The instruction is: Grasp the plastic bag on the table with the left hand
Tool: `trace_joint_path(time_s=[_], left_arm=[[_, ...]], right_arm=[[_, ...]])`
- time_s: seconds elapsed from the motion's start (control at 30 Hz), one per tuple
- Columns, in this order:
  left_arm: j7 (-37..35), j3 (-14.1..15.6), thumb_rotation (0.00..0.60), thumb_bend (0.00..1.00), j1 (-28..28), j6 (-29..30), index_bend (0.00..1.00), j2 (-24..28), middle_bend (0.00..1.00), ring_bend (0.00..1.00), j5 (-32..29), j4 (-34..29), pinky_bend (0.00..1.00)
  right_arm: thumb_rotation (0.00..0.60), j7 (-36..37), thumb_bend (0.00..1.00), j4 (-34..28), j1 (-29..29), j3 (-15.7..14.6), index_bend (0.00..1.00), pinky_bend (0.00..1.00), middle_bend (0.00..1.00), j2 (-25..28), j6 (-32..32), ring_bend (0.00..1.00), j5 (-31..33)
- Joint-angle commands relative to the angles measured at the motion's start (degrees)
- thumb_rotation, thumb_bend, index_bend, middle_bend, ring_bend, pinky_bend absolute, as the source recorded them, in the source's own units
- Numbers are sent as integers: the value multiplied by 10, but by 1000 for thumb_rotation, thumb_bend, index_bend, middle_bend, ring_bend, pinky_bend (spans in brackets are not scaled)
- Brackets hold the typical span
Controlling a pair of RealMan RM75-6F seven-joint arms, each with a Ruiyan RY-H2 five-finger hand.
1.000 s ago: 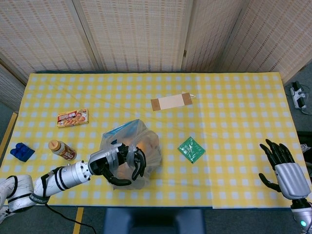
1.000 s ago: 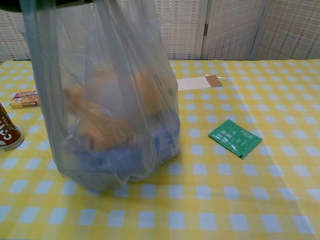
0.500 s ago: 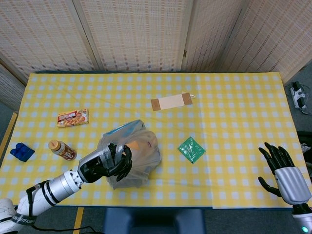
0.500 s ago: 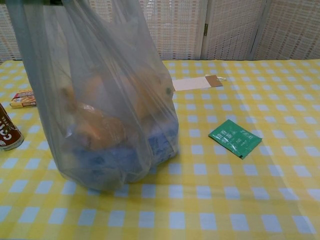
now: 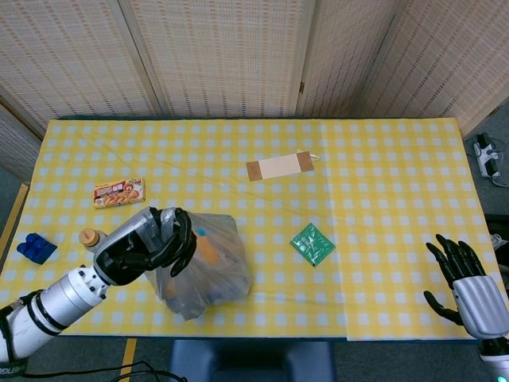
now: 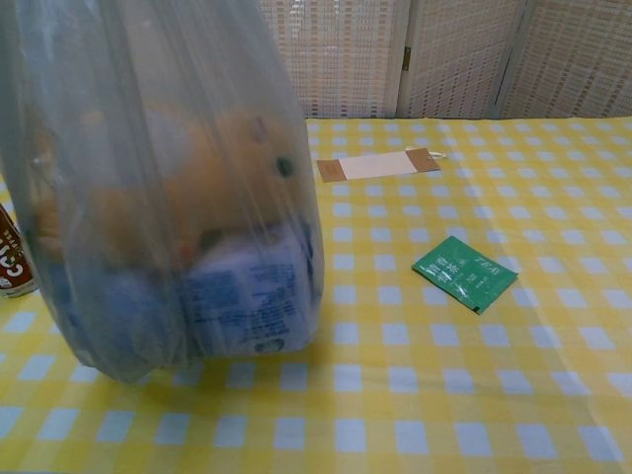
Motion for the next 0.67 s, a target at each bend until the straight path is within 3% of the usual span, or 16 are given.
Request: trace_joint_path(time_s=[0.03, 0.27, 0.67], left_arm=[[-19, -48, 600, 650, 9, 8, 573, 67, 817, 640, -26, -33, 760], [-58, -100, 600, 656, 24, -4, 573, 107, 817, 642, -34, -39, 760], [-24, -147, 600, 660, 52, -42, 577, 77, 819, 647, -53, -39, 760]], right_arm=[[600, -1, 336, 0, -3, -2, 0, 0, 0, 0, 4, 0, -5], [600, -1, 337, 0, -8, -6, 0, 0, 0, 0, 17, 0, -19], [600, 7, 337, 5, -10, -11, 0, 0, 0, 4, 21, 0, -31]])
